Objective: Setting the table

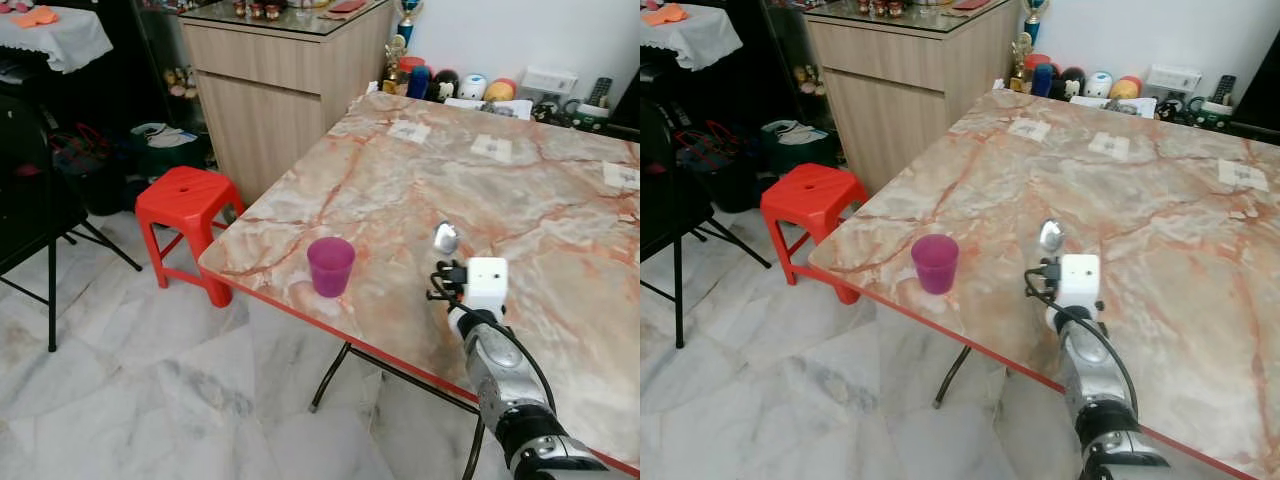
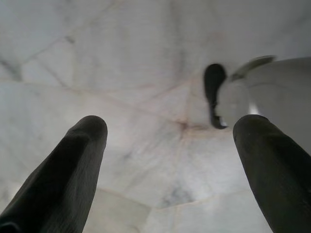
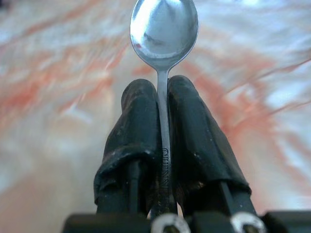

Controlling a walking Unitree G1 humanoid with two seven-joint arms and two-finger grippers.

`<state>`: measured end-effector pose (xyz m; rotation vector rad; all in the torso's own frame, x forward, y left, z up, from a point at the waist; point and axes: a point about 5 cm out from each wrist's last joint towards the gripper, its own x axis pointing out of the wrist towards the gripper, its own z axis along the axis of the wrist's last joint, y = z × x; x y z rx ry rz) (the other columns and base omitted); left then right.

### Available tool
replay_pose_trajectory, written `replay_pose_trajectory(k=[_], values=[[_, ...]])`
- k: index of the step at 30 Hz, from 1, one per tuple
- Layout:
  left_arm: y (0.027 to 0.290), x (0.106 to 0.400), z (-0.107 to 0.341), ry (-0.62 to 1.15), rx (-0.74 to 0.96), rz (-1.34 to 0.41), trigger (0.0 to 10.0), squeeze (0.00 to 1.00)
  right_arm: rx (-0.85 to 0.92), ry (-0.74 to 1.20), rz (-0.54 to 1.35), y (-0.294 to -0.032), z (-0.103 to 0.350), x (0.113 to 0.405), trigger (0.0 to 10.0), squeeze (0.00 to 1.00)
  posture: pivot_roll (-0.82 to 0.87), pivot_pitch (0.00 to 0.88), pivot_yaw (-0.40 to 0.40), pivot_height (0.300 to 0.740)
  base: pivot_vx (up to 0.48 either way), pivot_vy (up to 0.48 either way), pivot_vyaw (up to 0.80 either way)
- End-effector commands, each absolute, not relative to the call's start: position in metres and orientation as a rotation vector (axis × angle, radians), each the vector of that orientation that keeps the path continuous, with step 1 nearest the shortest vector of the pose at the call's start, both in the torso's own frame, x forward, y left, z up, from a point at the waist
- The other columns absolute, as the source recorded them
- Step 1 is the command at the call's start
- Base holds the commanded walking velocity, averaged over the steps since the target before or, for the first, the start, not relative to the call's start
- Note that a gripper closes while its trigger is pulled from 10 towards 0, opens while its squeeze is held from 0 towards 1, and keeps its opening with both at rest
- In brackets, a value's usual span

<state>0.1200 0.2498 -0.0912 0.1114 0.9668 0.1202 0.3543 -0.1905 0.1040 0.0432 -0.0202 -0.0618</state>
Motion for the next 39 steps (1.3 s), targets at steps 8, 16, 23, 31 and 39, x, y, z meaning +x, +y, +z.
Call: replay_pose_trajectory(k=[8,16,23,31,39], values=[[0.232,0.13,-0.093,0.952,0.107,0.094,10.0,0.0,0.1,-0.24,-0.136,-0.191,0.127,0.338,10.0,0.0,0.04,0.074,0.0,0.74,0.0,-0.036,0.0],[0.218,0.16,-0.086,0.906,0.111,0.064,10.0,0.0,0.08,-0.274,-0.165,-0.189,0.134,0.331,10.0,0.0,0.03,0.058,-0.009,0.74,0.0,-0.427,0.0],[0.218,0.159,-0.086,0.903,0.117,0.069,10.0,0.0,0.091,-0.269,-0.186,-0.19,0.134,0.327,10.0,0.0,0.03,0.05,-0.012,0.74,0.0,-0.469,0.0],[0.223,0.153,-0.087,0.911,0.11,0.077,10.0,0.0,0.094,-0.246,-0.196,-0.187,0.132,0.325,10.0,0.0,0.03,0.046,-0.012,0.74,0.0,-0.372,-0.33],[0.223,0.151,-0.088,0.912,0.11,0.081,10.0,0.0,0.086,-0.243,-0.21,-0.188,0.133,0.323,10.0,0.0,0.02,0.052,-0.014,0.74,0.0,0.0,-0.75]])
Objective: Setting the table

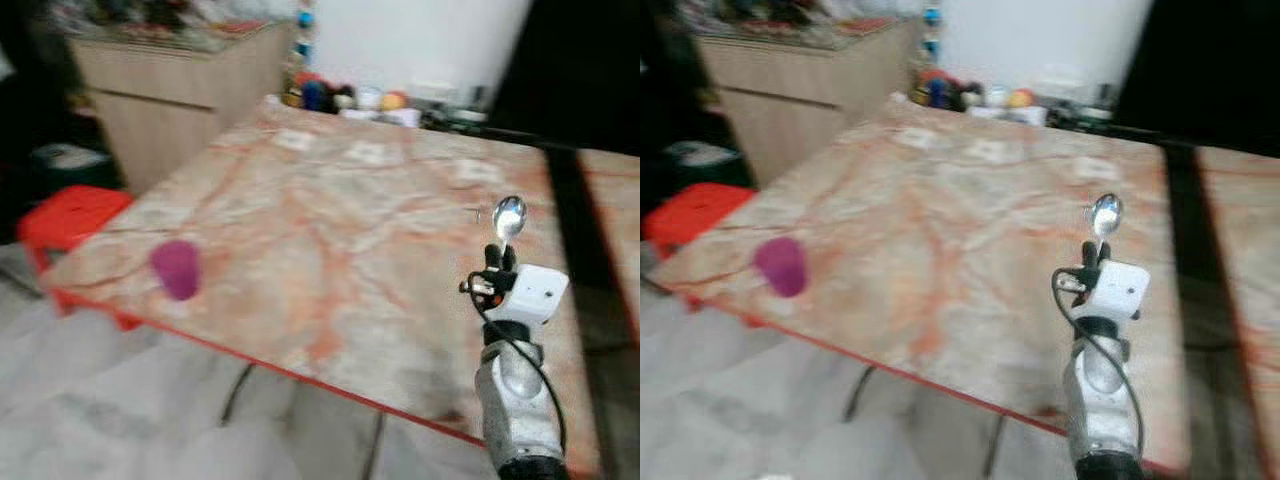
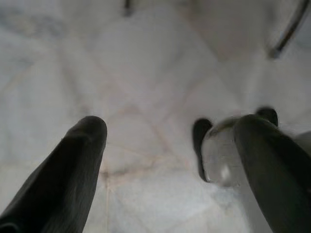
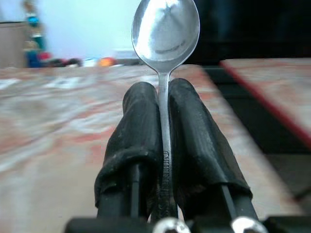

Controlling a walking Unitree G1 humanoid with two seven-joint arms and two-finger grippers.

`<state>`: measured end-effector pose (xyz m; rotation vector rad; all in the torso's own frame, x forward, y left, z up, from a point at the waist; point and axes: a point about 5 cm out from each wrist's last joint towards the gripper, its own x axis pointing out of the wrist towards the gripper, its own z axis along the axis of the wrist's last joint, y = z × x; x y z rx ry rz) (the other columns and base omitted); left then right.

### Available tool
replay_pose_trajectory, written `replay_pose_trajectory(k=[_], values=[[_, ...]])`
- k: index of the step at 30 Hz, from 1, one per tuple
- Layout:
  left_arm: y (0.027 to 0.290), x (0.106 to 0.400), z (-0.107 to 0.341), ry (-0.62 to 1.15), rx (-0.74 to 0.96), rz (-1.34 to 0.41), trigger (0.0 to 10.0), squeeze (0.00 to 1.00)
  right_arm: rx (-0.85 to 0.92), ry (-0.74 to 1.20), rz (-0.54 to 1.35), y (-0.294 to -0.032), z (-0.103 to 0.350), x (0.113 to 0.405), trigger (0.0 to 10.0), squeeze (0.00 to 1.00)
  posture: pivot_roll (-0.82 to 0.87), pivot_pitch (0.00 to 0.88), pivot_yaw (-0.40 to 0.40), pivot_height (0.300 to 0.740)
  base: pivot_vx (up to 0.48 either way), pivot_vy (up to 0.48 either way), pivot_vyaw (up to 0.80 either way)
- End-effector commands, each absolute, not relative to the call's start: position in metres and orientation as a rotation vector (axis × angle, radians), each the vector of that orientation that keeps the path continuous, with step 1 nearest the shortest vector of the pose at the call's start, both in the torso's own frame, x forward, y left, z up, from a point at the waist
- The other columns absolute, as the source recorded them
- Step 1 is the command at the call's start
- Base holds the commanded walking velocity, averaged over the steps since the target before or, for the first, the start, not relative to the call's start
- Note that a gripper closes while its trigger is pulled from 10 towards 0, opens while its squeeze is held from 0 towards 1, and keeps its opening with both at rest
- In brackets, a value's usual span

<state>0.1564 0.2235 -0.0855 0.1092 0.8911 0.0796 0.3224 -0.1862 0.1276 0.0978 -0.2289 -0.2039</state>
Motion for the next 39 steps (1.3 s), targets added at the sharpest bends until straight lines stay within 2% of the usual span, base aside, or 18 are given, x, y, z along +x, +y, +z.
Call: replay_pose_trajectory(k=[1,12,29,39], values=[[0.223,0.151,-0.088,0.912,0.11,0.08,10.0,0.0,0.085,-0.242,-0.211,-0.188,0.133,0.323,10.0,0.0,0.02,0.052,-0.014,0.74,0.0,0.0,-0.75],[0.223,0.154,-0.087,0.908,0.106,0.076,10.0,0.0,0.079,-0.247,-0.21,-0.187,0.137,0.323,10.0,0.0,0.02,0.065,-0.013,0.74,0.0,0.0,-0.74],[0.236,0.156,-0.082,0.879,0.152,0.122,10.0,0.0,0.054,-0.273,-0.181,-0.183,0.143,0.326,10.0,0.0,0.03,0.072,-0.012,0.74,0.0,0.0,0.0],[0.227,0.162,-0.082,0.863,0.14,0.099,10.0,0.0,0.046,-0.275,-0.181,-0.183,0.145,0.328,10.0,0.0,0.02,0.075,-0.016,0.74,0.0,-0.308,0.0]])
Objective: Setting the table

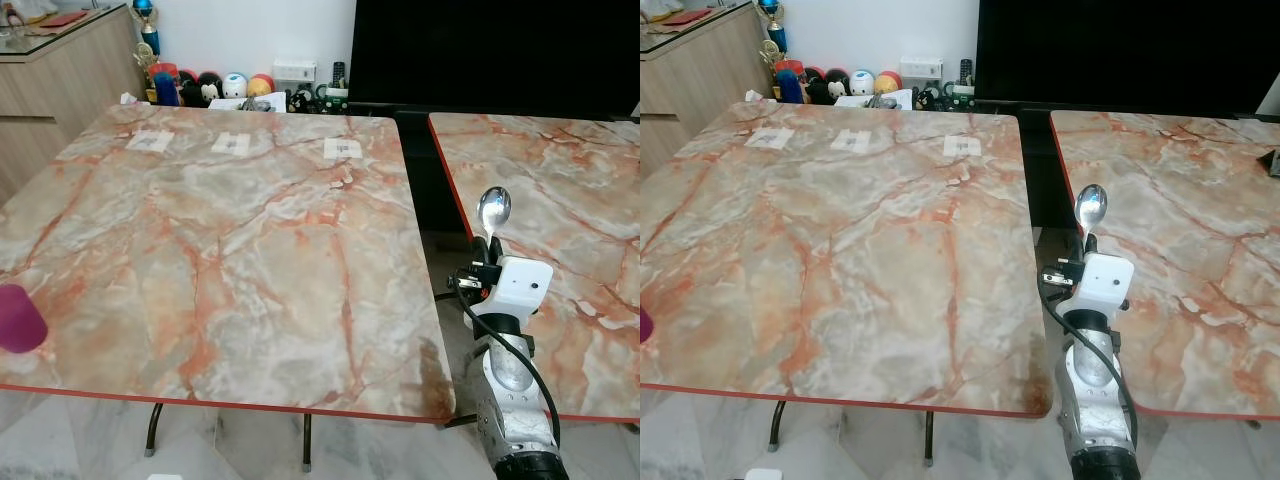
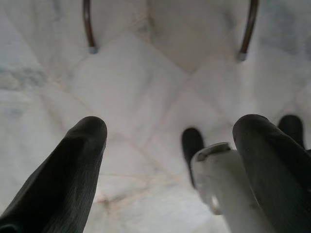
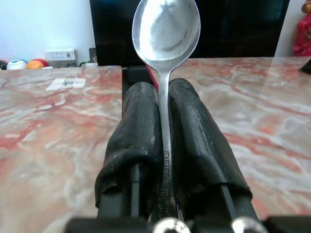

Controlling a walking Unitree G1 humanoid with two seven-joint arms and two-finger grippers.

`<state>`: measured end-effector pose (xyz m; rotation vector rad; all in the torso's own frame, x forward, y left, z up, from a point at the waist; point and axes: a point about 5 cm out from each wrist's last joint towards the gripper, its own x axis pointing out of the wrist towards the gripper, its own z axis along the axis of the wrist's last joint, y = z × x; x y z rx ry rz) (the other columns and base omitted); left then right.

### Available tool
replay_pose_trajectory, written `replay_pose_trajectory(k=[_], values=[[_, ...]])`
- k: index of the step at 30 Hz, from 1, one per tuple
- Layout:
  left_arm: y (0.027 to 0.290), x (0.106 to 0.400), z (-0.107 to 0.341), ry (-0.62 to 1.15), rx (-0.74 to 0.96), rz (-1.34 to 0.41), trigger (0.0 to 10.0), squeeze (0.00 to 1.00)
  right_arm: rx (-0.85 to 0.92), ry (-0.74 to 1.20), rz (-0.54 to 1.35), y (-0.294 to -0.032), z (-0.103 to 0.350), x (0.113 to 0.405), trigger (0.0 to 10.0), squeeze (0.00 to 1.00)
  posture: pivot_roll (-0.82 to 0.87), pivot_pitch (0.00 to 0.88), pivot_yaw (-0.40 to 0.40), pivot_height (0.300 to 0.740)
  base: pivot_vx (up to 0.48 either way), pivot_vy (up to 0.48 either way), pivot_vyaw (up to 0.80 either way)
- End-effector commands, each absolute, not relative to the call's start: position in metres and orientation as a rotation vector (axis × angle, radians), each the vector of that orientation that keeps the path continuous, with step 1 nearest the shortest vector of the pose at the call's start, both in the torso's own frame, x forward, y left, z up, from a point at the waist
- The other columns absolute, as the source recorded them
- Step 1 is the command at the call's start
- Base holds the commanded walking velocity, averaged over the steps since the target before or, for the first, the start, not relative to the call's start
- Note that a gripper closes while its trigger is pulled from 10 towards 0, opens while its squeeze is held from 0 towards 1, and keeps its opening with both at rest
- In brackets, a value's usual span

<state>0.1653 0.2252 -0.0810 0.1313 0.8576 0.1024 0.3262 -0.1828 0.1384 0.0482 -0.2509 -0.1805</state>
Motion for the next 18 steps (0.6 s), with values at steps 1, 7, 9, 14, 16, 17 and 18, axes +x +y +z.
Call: replay_pose_trajectory(k=[1,7,9,14,16,17,18], values=[[0.2265,0.1623,-0.0819,0.864,0.139,0.099,10.0,0.0,0.046,-0.275,-0.182,-0.1834,0.1454,0.3278,10.0,0.0,0.02,0.075,-0.016,0.74,0.0,-0.311,0.0],[0.2264,0.1627,-0.0818,0.864,0.139,0.099,10.0,0.0,0.044,-0.274,-0.184,-0.1834,0.1457,0.3283,10.0,0.0,0.02,0.075,-0.017,0.74,0.0,-0.313,0.0],[0.2262,0.1628,-0.0818,0.864,0.138,0.098,10.0,0.0,0.042,-0.274,-0.183,-0.1832,0.1457,0.3284,10.0,0.0,0.02,0.075,-0.017,0.74,0.0,-0.349,0.0],[0.2252,0.1631,-0.0819,0.863,0.136,0.093,10.0,0.0,0.046,-0.271,-0.184,-0.1827,0.1453,0.3287,10.0,0.0,0.02,0.075,-0.015,0.74,0.0,-0.419,0.0],[0.2246,0.1631,-0.082,0.862,0.135,0.092,10.0,0.0,0.048,-0.269,-0.185,-0.1826,0.1452,0.3289,10.0,0.0,0.02,0.075,-0.015,0.74,0.0,-0.437,0.0],[0.2243,0.1629,-0.0821,0.862,0.135,0.091,10.0,0.0,0.047,-0.266,-0.186,-0.1826,0.1449,0.329,10.0,0.0,0.02,0.075,-0.015,0.74,0.0,-0.435,-0.49],[0.224,0.1628,-0.0822,0.862,0.135,0.091,10.0,0.0,0.048,-0.264,-0.187,-0.1826,0.1448,0.329,10.0,0.0,0.02,0.075,-0.015,0.74,0.0,-0.435,-0.69]])
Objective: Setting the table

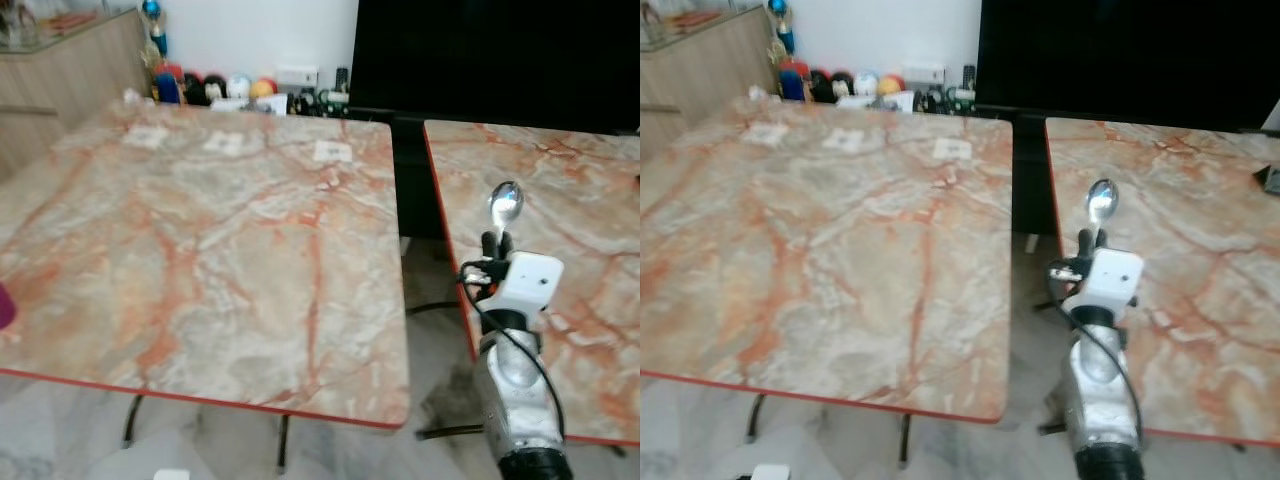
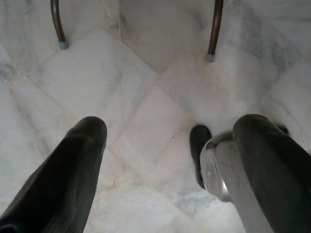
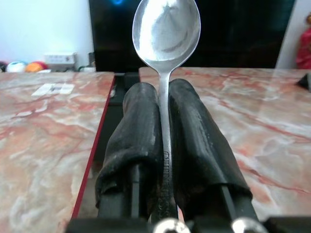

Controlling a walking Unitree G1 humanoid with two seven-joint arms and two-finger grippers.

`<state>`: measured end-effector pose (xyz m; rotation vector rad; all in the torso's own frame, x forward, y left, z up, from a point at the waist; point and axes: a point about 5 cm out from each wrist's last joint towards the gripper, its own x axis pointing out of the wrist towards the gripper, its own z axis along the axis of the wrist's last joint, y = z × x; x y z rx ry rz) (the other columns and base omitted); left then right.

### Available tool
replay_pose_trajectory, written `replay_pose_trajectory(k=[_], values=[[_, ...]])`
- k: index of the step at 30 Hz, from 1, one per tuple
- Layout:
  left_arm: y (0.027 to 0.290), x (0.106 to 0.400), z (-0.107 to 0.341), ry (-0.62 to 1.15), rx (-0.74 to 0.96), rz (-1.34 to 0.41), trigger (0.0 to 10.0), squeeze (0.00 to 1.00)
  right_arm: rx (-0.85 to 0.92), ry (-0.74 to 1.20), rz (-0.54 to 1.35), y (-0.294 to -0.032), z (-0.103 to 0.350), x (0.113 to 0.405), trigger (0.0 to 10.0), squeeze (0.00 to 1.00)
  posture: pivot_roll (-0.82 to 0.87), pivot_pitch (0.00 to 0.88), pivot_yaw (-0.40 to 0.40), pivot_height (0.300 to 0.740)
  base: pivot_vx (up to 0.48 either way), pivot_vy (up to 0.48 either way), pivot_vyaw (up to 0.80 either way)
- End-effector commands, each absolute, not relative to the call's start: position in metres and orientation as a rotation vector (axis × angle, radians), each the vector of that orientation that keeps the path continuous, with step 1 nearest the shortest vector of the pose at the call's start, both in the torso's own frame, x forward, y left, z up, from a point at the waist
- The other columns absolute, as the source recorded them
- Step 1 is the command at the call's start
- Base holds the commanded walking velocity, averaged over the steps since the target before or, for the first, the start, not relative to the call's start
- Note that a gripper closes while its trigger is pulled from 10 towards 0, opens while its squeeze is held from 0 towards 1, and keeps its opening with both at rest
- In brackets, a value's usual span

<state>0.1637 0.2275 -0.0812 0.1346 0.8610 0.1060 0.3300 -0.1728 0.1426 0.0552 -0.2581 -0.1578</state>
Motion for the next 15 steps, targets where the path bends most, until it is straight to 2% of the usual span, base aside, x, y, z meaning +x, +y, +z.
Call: replay_pose_trajectory(k=[1,6,15], values=[[0.2237,0.1627,-0.0823,0.862,0.134,0.09,10.0,0.0,0.048,-0.263,-0.187,-0.1828,0.1447,0.3291,10.0,0.0,0.02,0.076,-0.015,0.74,0.0,-0.435,-0.69],[0.2228,0.1618,-0.0829,0.864,0.133,0.09,10.0,0.0,0.047,-0.264,-0.188,-0.1829,0.1446,0.3289,10.0,0.0,0.02,0.075,-0.015,0.74,0.0,-0.436,-0.72],[0.2226,0.1611,-0.0833,0.869,0.13,0.09,10.0,0.0,0.033,-0.284,-0.183,-0.1812,0.1476,0.329,10.0,0.0,0.02,0.076,-0.015,0.74,0.0,-0.434,0.0]])
